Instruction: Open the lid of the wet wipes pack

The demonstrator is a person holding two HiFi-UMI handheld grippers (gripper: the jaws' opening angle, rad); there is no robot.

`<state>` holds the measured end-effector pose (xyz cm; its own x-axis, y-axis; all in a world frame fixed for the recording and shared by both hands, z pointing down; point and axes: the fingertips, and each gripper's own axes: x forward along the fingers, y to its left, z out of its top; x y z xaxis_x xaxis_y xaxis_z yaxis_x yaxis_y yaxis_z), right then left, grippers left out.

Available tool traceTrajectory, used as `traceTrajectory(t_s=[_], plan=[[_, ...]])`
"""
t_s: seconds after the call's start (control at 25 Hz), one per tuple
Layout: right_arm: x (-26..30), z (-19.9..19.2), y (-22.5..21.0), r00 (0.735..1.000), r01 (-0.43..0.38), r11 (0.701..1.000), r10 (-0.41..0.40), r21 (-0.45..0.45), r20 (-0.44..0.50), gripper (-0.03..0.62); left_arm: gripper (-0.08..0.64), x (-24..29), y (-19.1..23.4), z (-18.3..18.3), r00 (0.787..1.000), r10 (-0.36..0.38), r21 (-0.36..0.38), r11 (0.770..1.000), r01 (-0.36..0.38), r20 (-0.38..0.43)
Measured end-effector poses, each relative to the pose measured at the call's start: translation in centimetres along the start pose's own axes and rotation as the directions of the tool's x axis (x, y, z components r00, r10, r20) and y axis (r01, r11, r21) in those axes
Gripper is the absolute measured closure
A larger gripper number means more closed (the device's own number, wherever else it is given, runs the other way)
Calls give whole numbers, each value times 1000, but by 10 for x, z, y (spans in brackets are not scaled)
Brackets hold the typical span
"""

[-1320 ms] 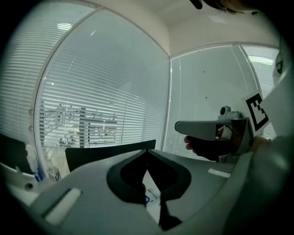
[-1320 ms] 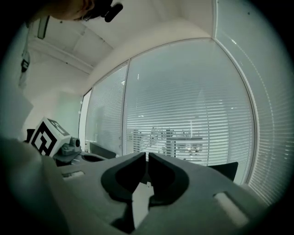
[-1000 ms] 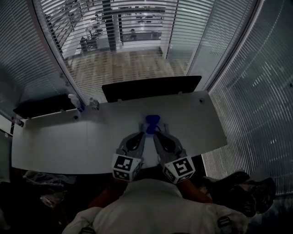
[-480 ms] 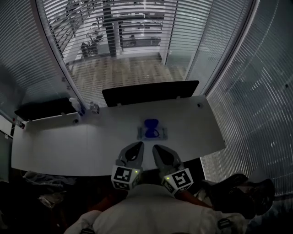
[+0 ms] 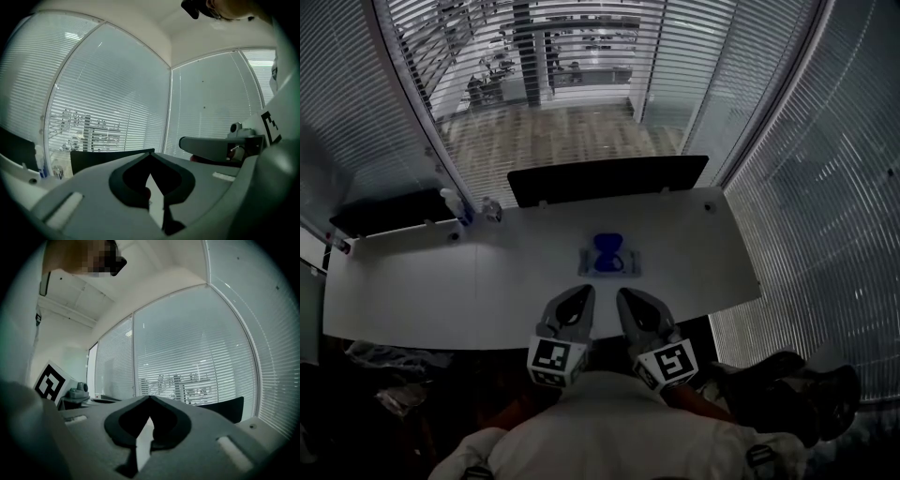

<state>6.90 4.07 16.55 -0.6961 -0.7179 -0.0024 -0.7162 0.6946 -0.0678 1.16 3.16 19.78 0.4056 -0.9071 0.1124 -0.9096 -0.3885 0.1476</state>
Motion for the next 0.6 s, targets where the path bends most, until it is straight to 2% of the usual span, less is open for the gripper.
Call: traceTrajectory(t_s=[0.6], plan=[[-2, 5, -2, 1000, 8, 1000, -8, 18, -16, 592, 558, 1, -6, 4, 1000, -5, -16, 1000, 5, -1]])
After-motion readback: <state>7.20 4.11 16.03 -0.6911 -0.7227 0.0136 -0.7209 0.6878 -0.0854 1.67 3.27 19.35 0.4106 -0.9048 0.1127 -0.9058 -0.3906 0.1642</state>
